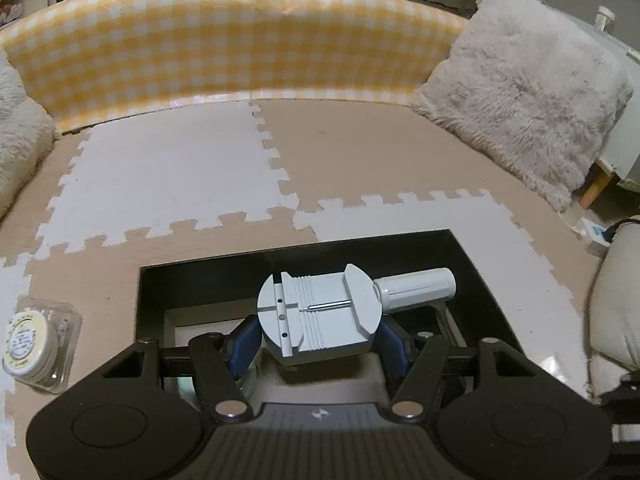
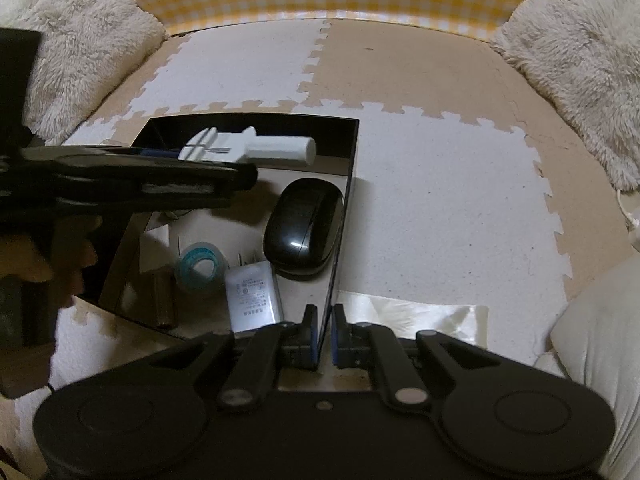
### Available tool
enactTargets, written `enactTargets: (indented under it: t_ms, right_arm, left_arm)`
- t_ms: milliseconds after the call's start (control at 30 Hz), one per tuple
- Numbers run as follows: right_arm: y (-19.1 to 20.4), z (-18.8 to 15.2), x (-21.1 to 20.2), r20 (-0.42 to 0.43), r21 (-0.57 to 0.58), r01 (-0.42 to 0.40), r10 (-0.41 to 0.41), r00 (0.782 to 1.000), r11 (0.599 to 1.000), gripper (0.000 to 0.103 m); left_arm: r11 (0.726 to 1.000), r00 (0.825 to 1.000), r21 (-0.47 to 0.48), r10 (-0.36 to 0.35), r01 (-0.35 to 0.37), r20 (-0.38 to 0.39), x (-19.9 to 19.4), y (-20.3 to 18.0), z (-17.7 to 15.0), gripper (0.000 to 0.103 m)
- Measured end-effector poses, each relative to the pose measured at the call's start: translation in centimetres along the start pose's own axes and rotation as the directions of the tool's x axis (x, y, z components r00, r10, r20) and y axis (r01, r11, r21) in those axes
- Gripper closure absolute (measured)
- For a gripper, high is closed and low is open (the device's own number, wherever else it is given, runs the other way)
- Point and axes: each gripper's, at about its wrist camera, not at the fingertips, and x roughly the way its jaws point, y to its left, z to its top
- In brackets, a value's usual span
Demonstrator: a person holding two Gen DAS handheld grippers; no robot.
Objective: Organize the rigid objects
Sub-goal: 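Carry the watch-strap tool into the black box and release it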
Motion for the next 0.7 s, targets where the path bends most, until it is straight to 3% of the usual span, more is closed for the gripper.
enactTargets:
  t_ms: [133,233,700]
  right_arm:
    - [0.0,0.1,0.0,-0.004,0.002,-0.001,0.001,1.0,1.0,0.096]
    - [0.0,0.1,0.0,-0.004,0.004,-0.003,0.003,1.0,1.0,0.096]
    - [-0.1,0.1,0.1,-0.008,0.003,-0.004,0.004,1.0,1.0,0.096]
  left_arm:
    - [1.0,1.0,-0.01,-0.004,0.004,-0.011,1.2,-0.3,0.0,0.038]
    - [1.0,1.0,-0.006,-0.001,0.001,-0.03,1.7,-0.2,-0.2,0.026]
    - [0.993,0.996,0.077,-0.084,0.087,-0.042,-1.8,-0.7,-0.5,0.01]
